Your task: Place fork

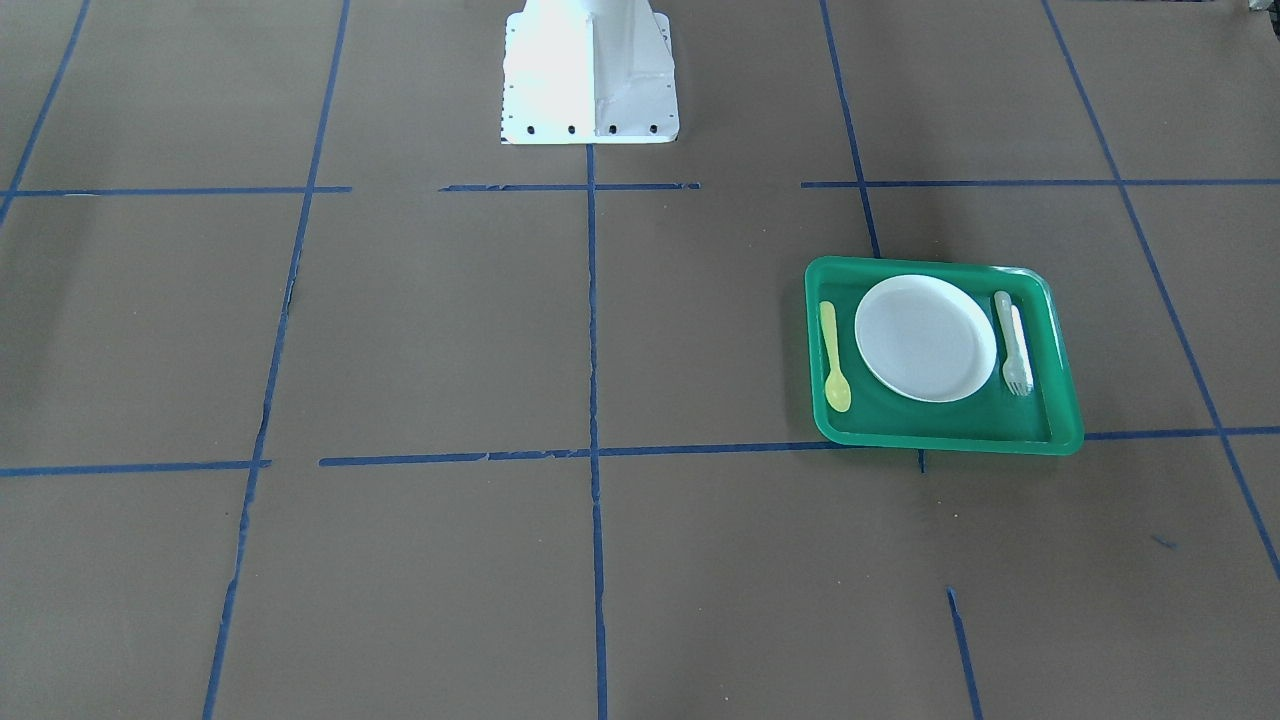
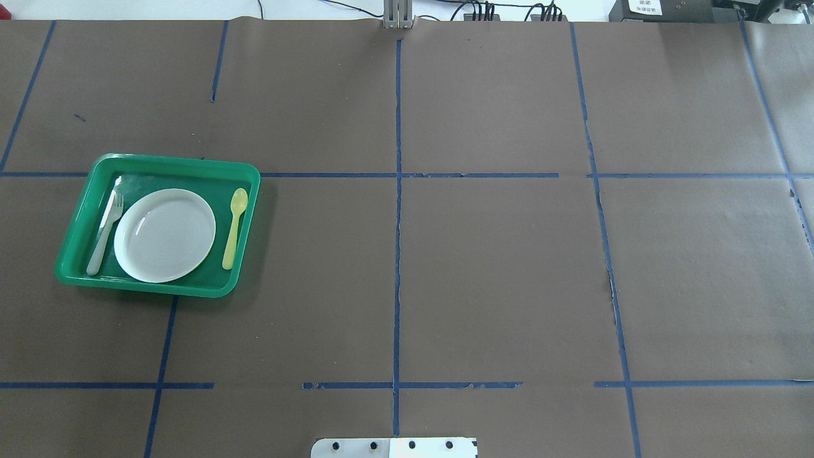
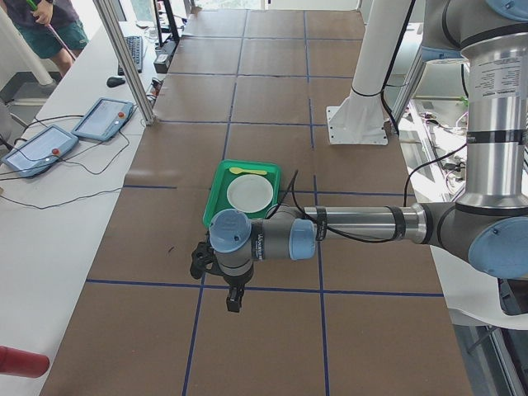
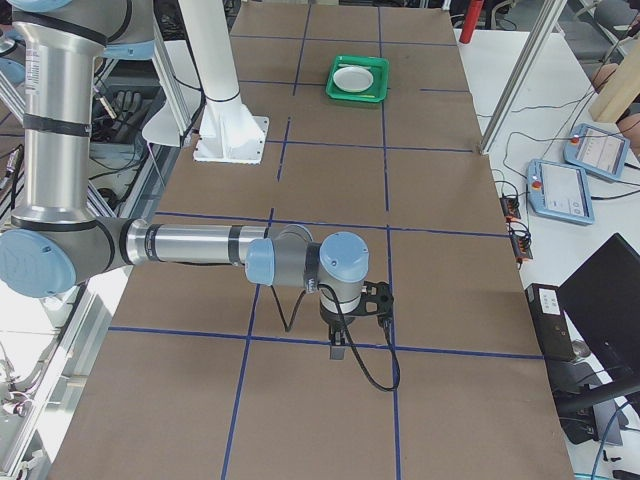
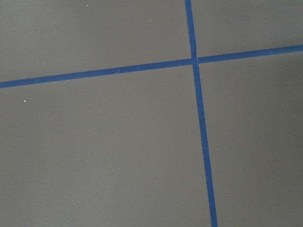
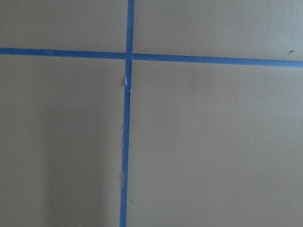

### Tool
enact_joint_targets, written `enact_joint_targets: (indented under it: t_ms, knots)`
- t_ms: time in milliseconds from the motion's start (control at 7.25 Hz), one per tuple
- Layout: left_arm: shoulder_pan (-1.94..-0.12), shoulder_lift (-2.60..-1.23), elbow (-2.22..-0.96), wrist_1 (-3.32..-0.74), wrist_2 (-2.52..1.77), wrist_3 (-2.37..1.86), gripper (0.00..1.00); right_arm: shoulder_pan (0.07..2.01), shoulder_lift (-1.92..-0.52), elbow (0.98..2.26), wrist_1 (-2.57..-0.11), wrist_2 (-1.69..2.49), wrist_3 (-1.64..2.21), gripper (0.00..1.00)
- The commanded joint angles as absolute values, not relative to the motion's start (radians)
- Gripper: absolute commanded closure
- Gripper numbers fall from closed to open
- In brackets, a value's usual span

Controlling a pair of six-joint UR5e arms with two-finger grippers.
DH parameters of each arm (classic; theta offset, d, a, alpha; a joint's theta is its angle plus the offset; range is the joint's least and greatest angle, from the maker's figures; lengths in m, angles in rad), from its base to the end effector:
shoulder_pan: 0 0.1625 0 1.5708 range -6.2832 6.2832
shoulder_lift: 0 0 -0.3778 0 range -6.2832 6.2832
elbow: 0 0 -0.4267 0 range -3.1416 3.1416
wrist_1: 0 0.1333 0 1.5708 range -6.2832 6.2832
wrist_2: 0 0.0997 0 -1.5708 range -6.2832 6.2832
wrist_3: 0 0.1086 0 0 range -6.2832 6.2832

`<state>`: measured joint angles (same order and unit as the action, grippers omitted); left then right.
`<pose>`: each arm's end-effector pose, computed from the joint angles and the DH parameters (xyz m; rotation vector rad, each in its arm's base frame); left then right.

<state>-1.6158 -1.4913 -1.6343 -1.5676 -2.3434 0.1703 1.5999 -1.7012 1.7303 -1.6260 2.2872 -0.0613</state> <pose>-0.0797 -0.4917 0.6256 0.0649 0.7705 0.1116 0.0758 -0.4729 0.6092 0.0074 -0.7168 -0.0215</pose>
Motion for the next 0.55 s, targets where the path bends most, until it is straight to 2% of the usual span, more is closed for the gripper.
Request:
enact_joint_targets:
  t_ms: [0, 414]
  knots:
    - [-1.614, -1.502, -1.632, -1.568, -2.344, 0.170, 0.00, 1.600, -1.701, 1.730, -1.626, 2.287, -0.061, 0.00]
    - [-1.615, -1.497, -1.640, -1.566, -2.342, 0.172, 0.00, 1.600, -1.701, 1.730, -1.626, 2.287, -0.061, 0.00]
